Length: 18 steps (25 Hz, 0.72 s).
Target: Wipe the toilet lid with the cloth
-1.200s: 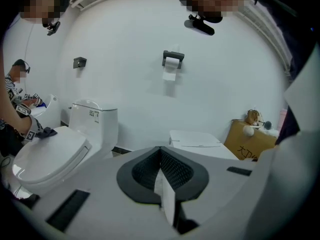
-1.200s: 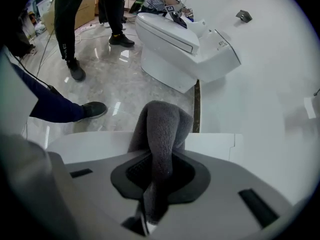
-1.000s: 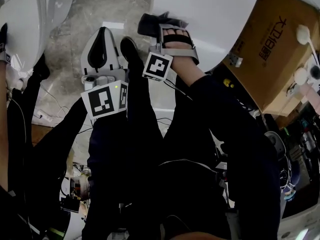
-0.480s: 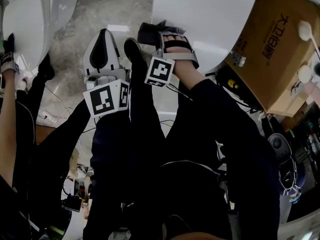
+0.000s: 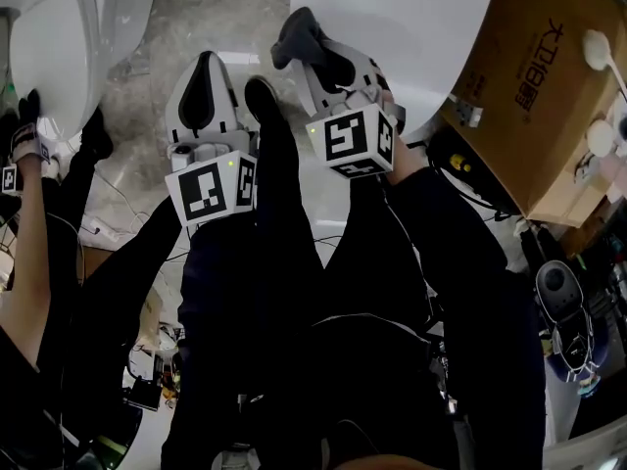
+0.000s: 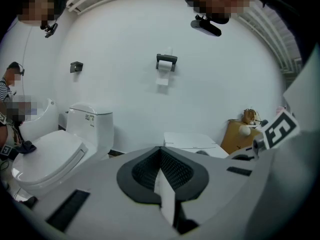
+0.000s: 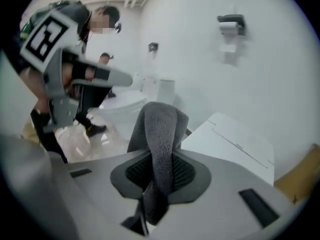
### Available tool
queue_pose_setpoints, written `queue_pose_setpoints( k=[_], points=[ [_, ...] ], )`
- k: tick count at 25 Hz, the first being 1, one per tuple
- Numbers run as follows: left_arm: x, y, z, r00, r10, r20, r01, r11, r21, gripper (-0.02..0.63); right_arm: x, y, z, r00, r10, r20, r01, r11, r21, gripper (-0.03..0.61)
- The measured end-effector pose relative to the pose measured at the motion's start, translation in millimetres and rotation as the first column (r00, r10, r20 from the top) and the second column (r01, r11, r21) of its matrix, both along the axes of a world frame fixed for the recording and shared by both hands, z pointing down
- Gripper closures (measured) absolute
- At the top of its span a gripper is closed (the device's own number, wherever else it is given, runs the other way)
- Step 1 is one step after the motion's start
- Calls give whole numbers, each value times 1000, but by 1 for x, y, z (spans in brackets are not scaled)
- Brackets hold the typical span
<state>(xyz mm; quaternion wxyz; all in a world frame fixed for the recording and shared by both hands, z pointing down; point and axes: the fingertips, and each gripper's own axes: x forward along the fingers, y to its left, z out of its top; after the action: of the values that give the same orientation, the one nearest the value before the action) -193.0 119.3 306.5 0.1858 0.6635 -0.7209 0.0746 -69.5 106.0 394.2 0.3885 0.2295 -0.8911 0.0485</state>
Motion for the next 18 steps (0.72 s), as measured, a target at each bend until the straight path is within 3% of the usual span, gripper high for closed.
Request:
queue_pose_setpoints(
  k=[3,7,10,18],
  points=[
    [5,-7,-9,1000,9,-5,-9,1000,17,600,2,-23,-45,974,135,183,-134,991,-18,508],
    [11,-14,-19,1000,15,-5,-15,999,39,600,13,-44,-89,890,274,365,-278,960,-42,508],
    [18,-17,-22,1000,25,-6,-25,999,46,600,22,-48,-106,859,305,411,-319,947,-37,508],
    [28,-18,-21,999,46,0,-46,998,44,599,27,-45,-109,859,287,425,-310,950,-15,508]
  ],
)
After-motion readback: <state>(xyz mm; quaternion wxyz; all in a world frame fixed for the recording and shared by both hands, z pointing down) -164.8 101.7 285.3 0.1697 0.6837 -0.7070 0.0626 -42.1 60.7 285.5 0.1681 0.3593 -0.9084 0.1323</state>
